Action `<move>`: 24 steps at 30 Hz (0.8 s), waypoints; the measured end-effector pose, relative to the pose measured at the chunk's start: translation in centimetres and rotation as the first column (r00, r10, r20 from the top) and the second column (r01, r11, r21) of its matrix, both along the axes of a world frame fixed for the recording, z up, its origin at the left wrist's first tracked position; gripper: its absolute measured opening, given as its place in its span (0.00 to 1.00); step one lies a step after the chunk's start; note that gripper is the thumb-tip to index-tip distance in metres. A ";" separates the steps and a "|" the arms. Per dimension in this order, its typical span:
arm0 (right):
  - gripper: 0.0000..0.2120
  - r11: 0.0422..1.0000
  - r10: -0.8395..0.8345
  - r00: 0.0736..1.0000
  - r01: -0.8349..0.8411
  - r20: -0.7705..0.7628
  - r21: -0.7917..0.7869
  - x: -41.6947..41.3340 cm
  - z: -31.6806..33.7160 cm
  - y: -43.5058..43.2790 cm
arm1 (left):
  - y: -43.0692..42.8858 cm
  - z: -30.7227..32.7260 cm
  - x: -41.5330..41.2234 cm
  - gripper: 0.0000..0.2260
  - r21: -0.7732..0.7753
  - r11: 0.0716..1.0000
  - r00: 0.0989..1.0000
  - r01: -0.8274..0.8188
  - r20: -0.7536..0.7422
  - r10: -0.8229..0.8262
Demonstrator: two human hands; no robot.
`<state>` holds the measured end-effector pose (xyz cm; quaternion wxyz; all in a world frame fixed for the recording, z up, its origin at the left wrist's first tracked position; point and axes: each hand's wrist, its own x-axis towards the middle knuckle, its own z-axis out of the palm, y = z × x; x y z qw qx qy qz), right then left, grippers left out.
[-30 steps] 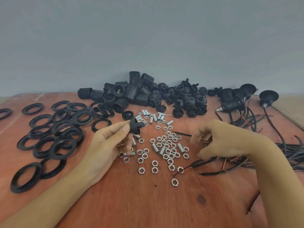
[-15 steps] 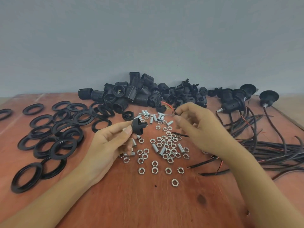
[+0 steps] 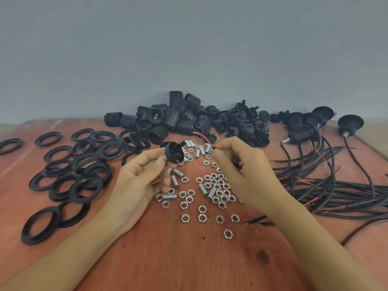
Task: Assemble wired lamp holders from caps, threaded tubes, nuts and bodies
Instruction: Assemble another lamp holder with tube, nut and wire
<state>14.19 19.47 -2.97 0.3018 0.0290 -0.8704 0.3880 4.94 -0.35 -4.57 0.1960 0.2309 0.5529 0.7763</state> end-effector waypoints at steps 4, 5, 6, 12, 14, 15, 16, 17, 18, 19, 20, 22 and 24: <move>0.09 0.985 0.037 0.997 -0.047 -0.061 -0.168 0.0 0.3 -0.6 | 0.1 0.1 0.2 0.10 -0.011 0.999 0.998 0.033 -0.050 -0.034; 0.10 0.988 0.046 0.997 -0.055 -0.064 -0.146 0.0 0.4 -0.9 | 0.0 0.1 0.4 0.10 -0.015 0.997 0.995 0.075 -0.072 -0.076; 0.11 0.993 0.048 0.996 -0.055 -0.072 -0.101 0.0 0.3 -1.3 | 0.0 0.2 0.5 0.13 -0.017 0.993 0.988 0.120 -0.094 -0.122; 0.16 0.986 0.095 0.995 -0.095 0.006 0.139 0.1 0.0 -2.1 | 0.4 0.3 1.4 0.10 -0.026 0.993 0.949 0.112 -0.292 -0.115; 0.14 0.984 0.119 0.993 -0.121 0.020 0.131 0.2 -0.1 -2.2 | 0.4 0.3 1.5 0.09 0.001 1.000 0.947 0.021 -0.322 -0.020; 0.14 0.984 0.102 0.994 -0.106 0.037 0.146 0.2 -0.2 -2.2 | 0.4 0.3 1.4 0.09 0.018 0.999 0.952 -0.038 -0.305 0.042; 0.15 0.983 0.063 0.996 -0.073 0.065 0.171 0.2 -0.3 -2.2 | 0.3 0.4 1.2 0.08 0.041 0.995 0.957 -0.094 -0.271 0.102; 0.16 0.979 0.009 0.995 -0.029 0.099 0.202 0.2 -0.4 -2.0 | 0.3 0.6 0.9 0.07 0.075 0.988 0.963 -0.134 -0.227 0.148; 0.16 0.972 -0.052 0.990 0.020 0.131 0.234 0.2 -0.4 -1.7 | 0.2 0.8 0.6 0.06 0.116 0.980 0.969 -0.159 -0.172 0.178; 0.15 0.962 -0.112 0.982 0.068 0.155 0.263 0.3 -0.4 -1.3 | 0.0 1.1 0.2 0.07 0.158 0.971 0.973 -0.182 -0.114 0.201; 0.12 0.950 -0.167 0.971 0.113 0.169 0.290 0.3 -0.3 -1.0 | -0.2 1.4 -0.1 0.09 0.191 0.961 0.975 -0.200 -0.055 0.214; 0.06 0.935 -0.240 0.961 0.191 0.136 0.299 0.3 -0.1 -0.5 | -0.4 1.6 -0.7 0.09 0.218 0.954 0.978 -0.207 0.033 0.205; 0.06 0.950 -0.266 0.963 0.254 0.043 0.183 0.2 0.2 -0.4 | -0.5 1.6 -0.7 0.09 0.205 0.963 0.983 -0.173 0.090 0.158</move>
